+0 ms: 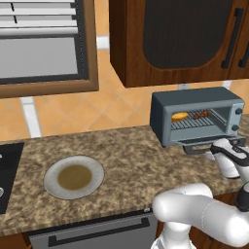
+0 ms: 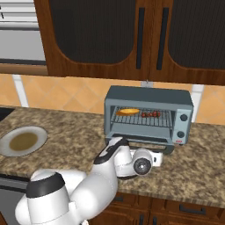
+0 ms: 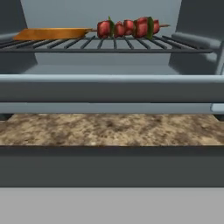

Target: Pick up the kebab skewer and baguette bread, and place them inside the toaster oven. Close the toaster oven door and start by setting the timer.

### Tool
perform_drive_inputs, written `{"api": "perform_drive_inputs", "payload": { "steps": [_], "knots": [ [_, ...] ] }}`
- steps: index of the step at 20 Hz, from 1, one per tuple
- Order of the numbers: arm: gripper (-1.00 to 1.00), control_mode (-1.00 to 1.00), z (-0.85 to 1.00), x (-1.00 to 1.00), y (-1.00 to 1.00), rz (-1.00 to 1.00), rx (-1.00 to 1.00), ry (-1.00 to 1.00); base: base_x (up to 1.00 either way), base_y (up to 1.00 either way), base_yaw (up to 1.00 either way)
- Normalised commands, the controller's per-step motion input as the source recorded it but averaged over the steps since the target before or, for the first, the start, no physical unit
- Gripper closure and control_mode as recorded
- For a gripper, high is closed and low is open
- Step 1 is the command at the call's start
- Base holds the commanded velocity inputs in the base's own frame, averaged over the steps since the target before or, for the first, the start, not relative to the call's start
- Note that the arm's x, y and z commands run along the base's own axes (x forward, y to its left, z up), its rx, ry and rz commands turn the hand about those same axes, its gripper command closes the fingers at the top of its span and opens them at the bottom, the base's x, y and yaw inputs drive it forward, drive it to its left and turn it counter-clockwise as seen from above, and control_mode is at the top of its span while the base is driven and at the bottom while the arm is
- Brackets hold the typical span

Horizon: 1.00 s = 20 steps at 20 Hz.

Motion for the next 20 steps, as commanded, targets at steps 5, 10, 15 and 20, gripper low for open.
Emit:
{"api": "perform_drive_inputs", "payload": {
  "steps": [5,10,15,20],
  "knots": [
    [-1.00,-1.00,0.81,0.61,0.00,0.00,0.04,-0.03,0.00,0.00,0.00],
    [-1.00,-1.00,0.79,0.61,0.00,0.00,0.01,0.00,0.00,0.00,0.00],
    [-1.00,-1.00,0.85,0.09,-0.09,-0.03,0.00,0.02,0.00,0.00,0.00],
    [-1.00,-1.00,0.74,0.01,-0.15,0.00,0.00,0.02,0.00,0.00,0.00]
  ]
}}
